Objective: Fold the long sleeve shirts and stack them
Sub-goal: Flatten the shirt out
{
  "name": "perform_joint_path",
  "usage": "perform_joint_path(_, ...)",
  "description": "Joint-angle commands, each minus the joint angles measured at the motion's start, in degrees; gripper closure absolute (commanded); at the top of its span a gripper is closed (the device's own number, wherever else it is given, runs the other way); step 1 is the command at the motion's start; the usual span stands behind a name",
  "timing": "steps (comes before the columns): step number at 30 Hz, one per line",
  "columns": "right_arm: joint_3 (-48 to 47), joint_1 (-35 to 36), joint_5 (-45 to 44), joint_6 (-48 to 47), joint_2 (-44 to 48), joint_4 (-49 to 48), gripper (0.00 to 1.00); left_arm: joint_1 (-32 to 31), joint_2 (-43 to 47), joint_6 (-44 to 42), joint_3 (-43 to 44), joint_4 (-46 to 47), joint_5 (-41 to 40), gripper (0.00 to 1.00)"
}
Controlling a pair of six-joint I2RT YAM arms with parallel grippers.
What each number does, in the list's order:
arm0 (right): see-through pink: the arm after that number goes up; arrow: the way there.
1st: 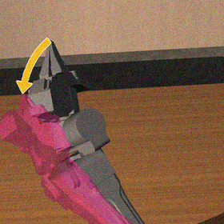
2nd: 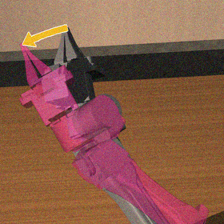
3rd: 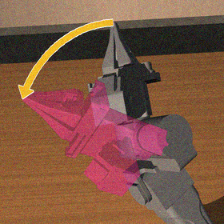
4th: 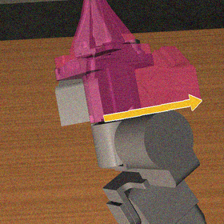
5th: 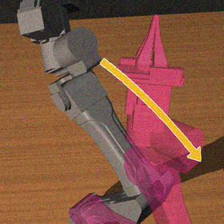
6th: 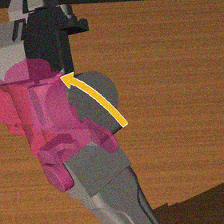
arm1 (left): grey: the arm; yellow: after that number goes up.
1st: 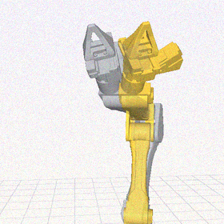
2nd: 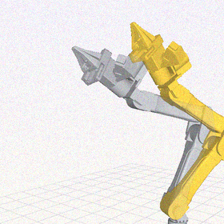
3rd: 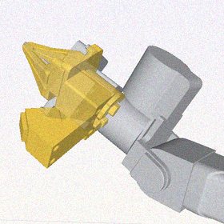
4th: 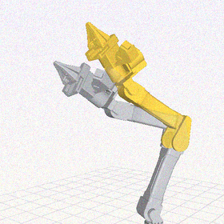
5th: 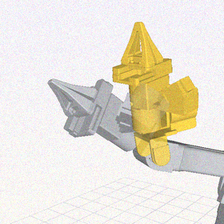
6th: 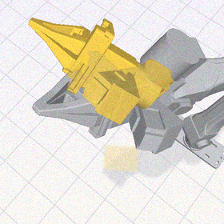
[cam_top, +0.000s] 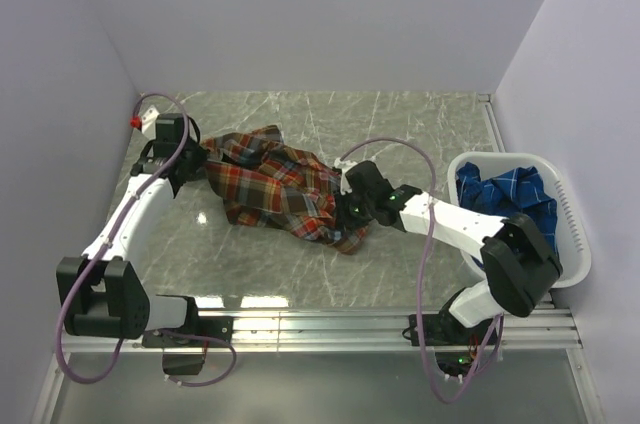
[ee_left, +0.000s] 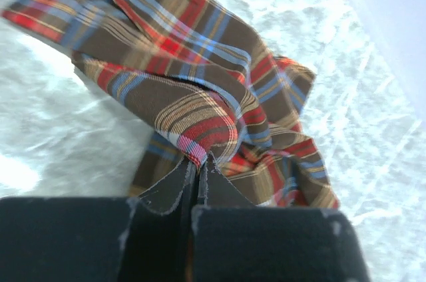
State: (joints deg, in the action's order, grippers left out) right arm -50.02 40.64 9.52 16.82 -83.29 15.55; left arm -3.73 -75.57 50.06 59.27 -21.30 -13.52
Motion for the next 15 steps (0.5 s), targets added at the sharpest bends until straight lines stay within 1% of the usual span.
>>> perform_joint_path(1,-4.29,0.23,1.82,-2.14,-1.61,1.58,0.90,0.12,2.53,-4.09,3.65,-3.83,-4.75,0.99)
perform_joint_path(2,-4.99,0.23,1.12,-2.49,-1.79,2.02,0.96,0.12,2.88,-4.79,4.45,-4.27,-5.63,1.00)
perform_joint_path(3,-6.13,0.23,0.07,-3.19,-1.71,2.46,1.00,0.12,2.88,-6.28,5.33,-4.54,-6.34,0.99)
perform_joint_path(6,-9.11,0.14,-4.58,-5.38,-0.31,3.78,1.00,0.21,1.83,-8.48,8.84,-5.16,-9.06,0.99)
perform_joint_path(7,-10.17,0.14,-8.43,-6.00,0.05,4.57,1.00,0.39,0.87,-8.84,10.59,-5.07,-9.85,0.99)
perform_joint_path(9,-13.94,-0.47,-12.22,-7.06,0.93,5.19,1.00,0.91,-0.54,-9.46,12.27,-4.46,-9.86,0.99)
perform_joint_path(11,-16.59,-1.18,-17.14,-6.89,1.28,5.46,1.00,1.44,-3.61,-9.63,15.78,-4.54,-9.25,0.99)
perform_joint_path(15,-21.16,-1.62,-23.04,-9.07,3.56,3.44,1.00,1.70,-8.97,-10.95,25.78,-7.43,-10.12,0.99)
